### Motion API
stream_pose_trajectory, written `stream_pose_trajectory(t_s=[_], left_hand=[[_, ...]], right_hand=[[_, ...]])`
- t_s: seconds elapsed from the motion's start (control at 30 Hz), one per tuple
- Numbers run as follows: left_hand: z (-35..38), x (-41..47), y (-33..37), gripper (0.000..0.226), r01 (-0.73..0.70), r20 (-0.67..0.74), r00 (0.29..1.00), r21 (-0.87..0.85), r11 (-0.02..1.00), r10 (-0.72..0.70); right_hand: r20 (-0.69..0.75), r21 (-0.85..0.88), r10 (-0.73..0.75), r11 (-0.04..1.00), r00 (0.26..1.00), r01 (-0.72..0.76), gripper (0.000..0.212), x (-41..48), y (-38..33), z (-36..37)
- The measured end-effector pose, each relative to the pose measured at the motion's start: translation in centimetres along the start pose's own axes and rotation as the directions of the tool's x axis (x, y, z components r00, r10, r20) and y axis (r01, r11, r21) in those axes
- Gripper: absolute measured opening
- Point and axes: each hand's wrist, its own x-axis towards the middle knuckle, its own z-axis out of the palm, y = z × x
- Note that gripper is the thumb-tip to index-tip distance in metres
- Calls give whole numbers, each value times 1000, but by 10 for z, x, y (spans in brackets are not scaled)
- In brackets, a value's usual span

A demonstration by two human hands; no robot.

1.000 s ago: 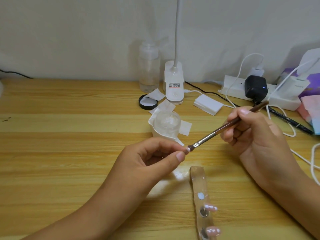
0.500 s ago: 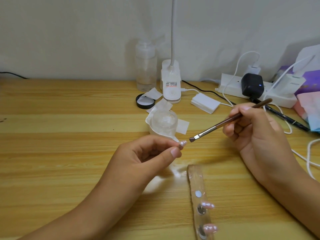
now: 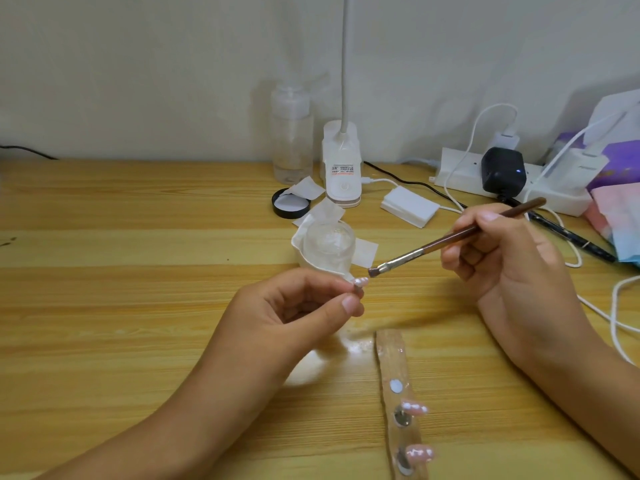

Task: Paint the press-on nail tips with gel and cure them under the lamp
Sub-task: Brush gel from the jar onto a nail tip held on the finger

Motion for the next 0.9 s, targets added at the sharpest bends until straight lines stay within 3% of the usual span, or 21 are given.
stream_pose_trajectory(t_s=[0.1, 0.27, 0.67, 0.9], left_hand=[[2, -4, -2, 15, -18, 78, 997, 54, 998, 14], [9, -13, -7, 8, -147, 275, 959, 281, 948, 67], [12, -7, -5, 15, -214, 306, 950, 492, 844, 62], [3, -19, -7, 22, -320, 343, 932, 621, 715, 119]], right_hand=[[-93, 43, 25, 999, 995, -21, 42, 4, -1, -2], [-144, 104, 62, 993, 988, -47, 36, 7, 0, -2], [-149, 111, 74, 992, 986, -58, 34, 7, -1, 0], [-161, 105, 75, 993, 984, -58, 30, 6, -3, 0]])
